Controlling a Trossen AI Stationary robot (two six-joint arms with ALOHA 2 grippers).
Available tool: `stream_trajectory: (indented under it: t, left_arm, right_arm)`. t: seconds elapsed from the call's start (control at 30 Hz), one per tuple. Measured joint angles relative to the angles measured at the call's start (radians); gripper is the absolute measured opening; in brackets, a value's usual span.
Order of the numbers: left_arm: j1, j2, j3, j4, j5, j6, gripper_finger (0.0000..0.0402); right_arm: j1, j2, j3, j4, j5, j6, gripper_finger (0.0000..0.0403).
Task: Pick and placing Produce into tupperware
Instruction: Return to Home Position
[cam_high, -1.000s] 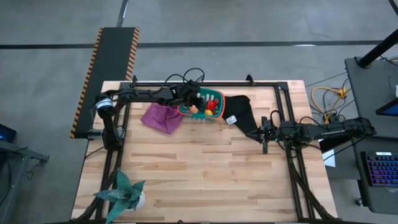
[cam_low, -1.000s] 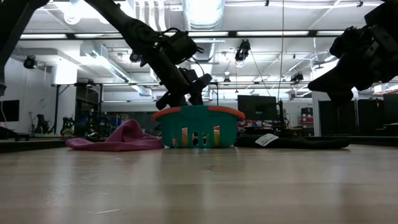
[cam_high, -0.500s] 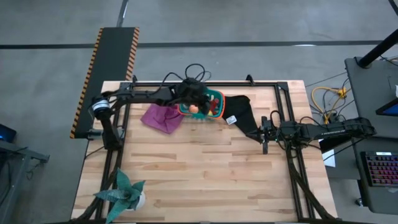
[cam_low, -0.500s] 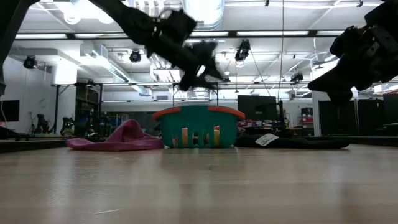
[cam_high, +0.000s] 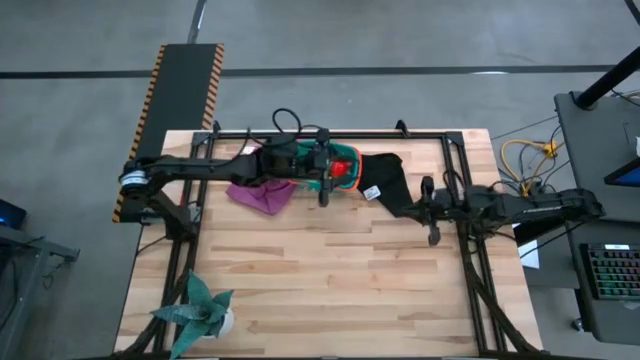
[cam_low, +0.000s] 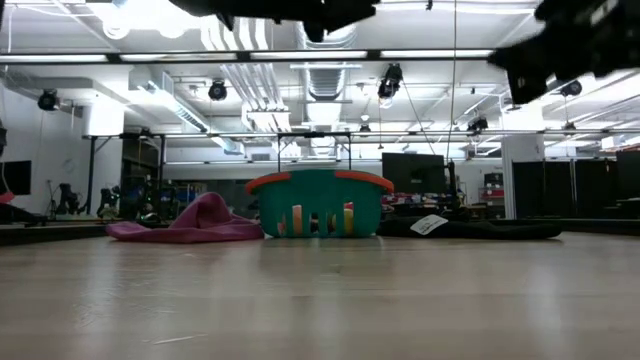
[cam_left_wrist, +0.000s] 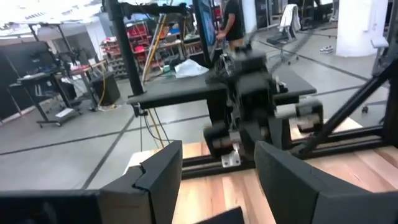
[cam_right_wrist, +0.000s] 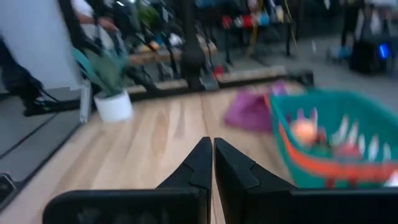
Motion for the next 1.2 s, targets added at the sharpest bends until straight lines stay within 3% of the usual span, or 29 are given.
stream_trajectory:
  t: [0.2,0.33,0.7,1.0,1.2]
  left_arm:
    - [-0.002,-0.097,-0.022,-0.099,0.0,0.001,0.0187]
    - [-0.004,-0.166,-0.066,-0.111,0.0,0.0,0.0187]
    - [0.0,-0.359,-0.237,-0.104,-0.008,0.045,0.0187]
    - [0.001,-0.479,-0.371,-0.105,-0.034,0.069,0.0187]
    - [-0.017,-0.594,-0.506,-0.088,-0.034,0.069,0.0187]
  right_arm:
    - [0.0,-0.004,0.127,-0.062,-0.058,-0.208,0.0009]
    - [0.0,-0.05,0.15,-0.175,-0.049,-0.249,0.0009]
    - [0.0,-0.341,-0.031,-0.162,-0.049,-0.194,0.0009]
    - [-0.001,-0.36,-0.146,-0.102,-0.007,-0.129,0.0009]
    - [-0.001,-0.346,-0.146,-0.076,0.014,-0.116,0.0009]
